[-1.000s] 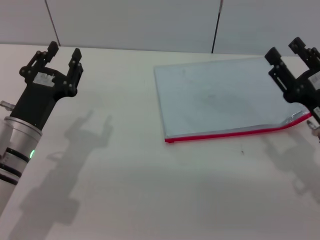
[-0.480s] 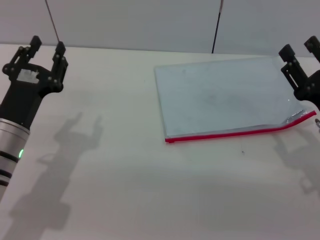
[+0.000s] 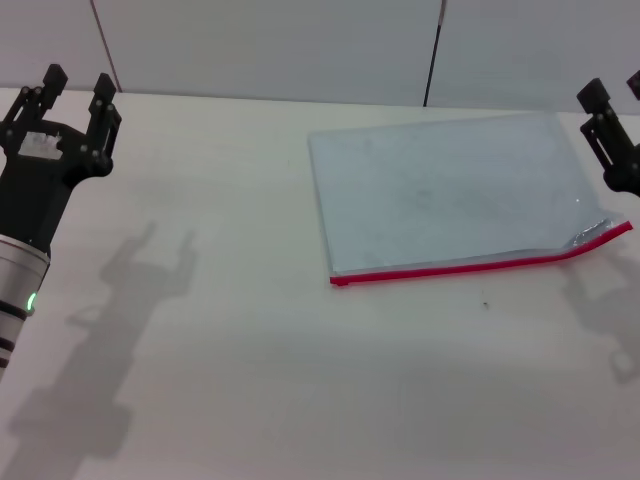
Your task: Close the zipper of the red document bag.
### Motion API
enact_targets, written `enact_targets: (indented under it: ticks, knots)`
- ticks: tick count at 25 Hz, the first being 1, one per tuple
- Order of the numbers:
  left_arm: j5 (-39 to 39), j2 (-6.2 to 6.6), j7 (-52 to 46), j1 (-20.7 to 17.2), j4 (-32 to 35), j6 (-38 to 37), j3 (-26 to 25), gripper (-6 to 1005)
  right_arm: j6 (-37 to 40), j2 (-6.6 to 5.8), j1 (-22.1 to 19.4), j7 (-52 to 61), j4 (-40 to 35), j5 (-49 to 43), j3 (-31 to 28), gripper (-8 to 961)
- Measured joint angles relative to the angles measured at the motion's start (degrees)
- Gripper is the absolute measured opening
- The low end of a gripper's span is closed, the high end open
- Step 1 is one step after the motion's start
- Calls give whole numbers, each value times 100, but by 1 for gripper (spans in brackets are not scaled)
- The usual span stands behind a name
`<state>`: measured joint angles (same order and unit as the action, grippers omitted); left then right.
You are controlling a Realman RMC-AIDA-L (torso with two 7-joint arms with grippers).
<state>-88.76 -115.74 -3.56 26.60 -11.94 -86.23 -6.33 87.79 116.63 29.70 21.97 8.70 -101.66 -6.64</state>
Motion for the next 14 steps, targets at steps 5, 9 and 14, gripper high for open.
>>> enact_targets:
  ticks: [5,9,14]
  knots:
    - [0,-5,-1,17,9,0,0,508,0,0,10,90,-10,0,4,648]
    - [-2,-14,-3,23,9,0,0,508,0,-6,11,185,-42,-2,-2,648]
    - [-5,-18,-4,23,9,0,0,508,0,-8,-1,214,-53,-3,-11,648]
